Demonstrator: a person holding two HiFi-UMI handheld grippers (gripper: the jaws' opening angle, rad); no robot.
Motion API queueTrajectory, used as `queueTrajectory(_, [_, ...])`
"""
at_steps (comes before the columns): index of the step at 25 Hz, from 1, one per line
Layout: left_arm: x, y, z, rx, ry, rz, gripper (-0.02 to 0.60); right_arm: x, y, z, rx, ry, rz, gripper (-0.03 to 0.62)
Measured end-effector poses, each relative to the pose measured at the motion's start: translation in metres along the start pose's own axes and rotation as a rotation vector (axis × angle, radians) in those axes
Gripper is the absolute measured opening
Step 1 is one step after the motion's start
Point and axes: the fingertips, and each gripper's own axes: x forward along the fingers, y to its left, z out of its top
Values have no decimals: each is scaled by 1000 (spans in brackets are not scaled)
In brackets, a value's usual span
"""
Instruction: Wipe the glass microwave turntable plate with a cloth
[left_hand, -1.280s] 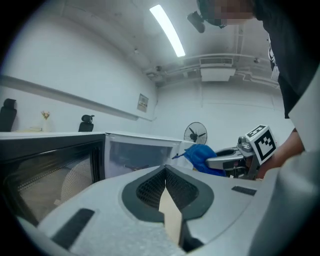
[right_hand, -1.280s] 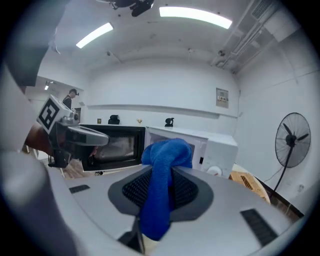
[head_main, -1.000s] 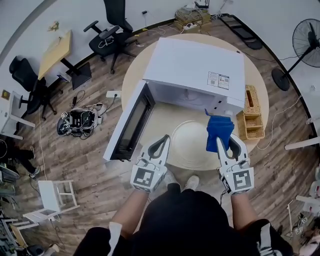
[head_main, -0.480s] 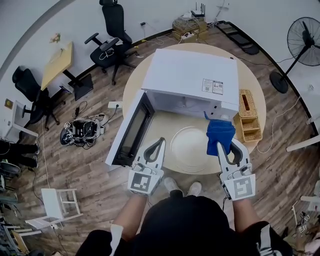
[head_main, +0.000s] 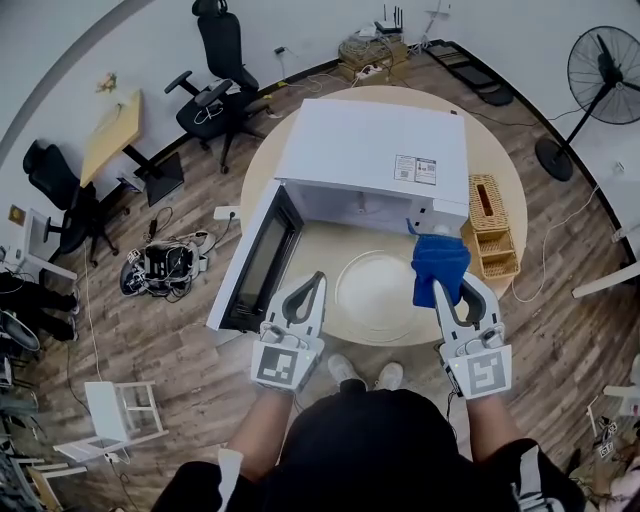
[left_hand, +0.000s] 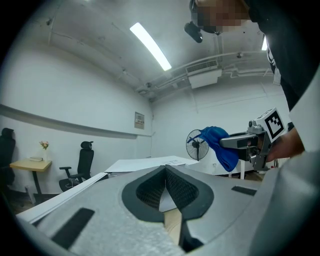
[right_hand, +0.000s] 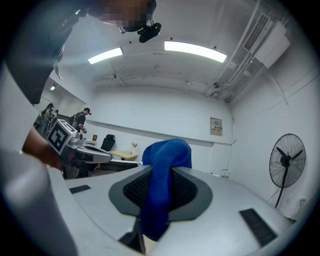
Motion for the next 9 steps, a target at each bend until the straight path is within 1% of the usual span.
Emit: queueTrajectory(9, [3,3,5,4,-6,1,6,1,-2,1,-9,4,0,78])
